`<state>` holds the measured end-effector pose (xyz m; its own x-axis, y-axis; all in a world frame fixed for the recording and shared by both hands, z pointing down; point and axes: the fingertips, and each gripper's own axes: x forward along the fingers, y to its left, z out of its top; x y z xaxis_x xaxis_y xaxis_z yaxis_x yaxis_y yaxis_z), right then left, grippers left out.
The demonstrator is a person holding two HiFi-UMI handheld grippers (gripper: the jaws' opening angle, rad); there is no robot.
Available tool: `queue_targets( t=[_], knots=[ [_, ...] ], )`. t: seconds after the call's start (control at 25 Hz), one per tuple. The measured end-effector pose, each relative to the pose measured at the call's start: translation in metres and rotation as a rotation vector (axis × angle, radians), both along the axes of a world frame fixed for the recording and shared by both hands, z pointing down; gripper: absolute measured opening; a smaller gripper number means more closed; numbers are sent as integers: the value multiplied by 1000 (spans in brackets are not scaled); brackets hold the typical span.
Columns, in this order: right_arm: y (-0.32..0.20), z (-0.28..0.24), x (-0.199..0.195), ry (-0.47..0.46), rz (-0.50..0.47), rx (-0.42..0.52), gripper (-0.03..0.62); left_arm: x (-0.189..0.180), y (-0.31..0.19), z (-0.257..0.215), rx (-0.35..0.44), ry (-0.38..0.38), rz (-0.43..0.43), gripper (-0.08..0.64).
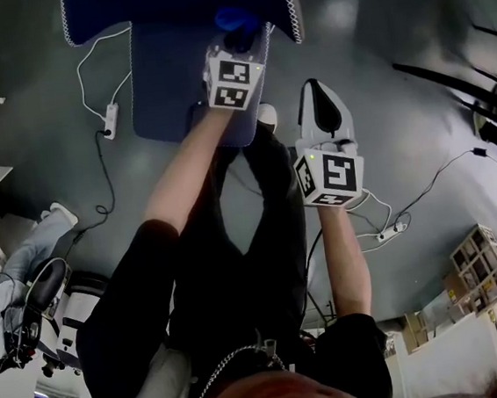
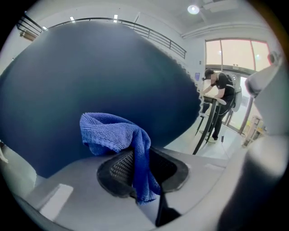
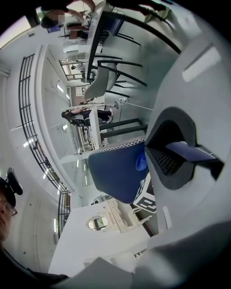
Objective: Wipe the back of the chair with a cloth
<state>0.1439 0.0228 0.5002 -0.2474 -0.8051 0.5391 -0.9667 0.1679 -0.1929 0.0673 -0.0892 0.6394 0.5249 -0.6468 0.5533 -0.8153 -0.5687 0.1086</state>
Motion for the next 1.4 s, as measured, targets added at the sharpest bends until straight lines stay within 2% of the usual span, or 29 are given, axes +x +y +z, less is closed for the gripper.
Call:
queue_targets(
  t=[0.12,0.32,0.52,0.72,0.84,0.96,1.08,1.2,1.4],
  knots=[
    [0,3,-2,-5,-8,-2,3,11,14,-5,21,14,61,84],
    [-5,8,-20,-19,-43,0,3,-19,22,-19,60,22,38,84],
    [-13,14,-54,-36,-104,0,3,-99,13,-21,93,-40,-54,84],
    [-23,16,-86,-41,-165,5,3,-197,0,-6,98,-159,-165,84],
    [-32,19,-99,-38,-193,11,3,-246,-11,8,69,-173,-253,84],
    [-37,22,-103,-32,-212,12,3,-278,-19,29,19,-202,-331,84],
    [-42,27,-104,-26,-222,15,3,-285,-30,52,-41,-196,-372,83],
    [-45,30,-105,-24,-222,11,3,-274,-43,69,-93,-183,-387,84],
    [-42,33,-105,-22,-215,3,3,-245,-56,75,-89,-194,-338,84]
  ],
)
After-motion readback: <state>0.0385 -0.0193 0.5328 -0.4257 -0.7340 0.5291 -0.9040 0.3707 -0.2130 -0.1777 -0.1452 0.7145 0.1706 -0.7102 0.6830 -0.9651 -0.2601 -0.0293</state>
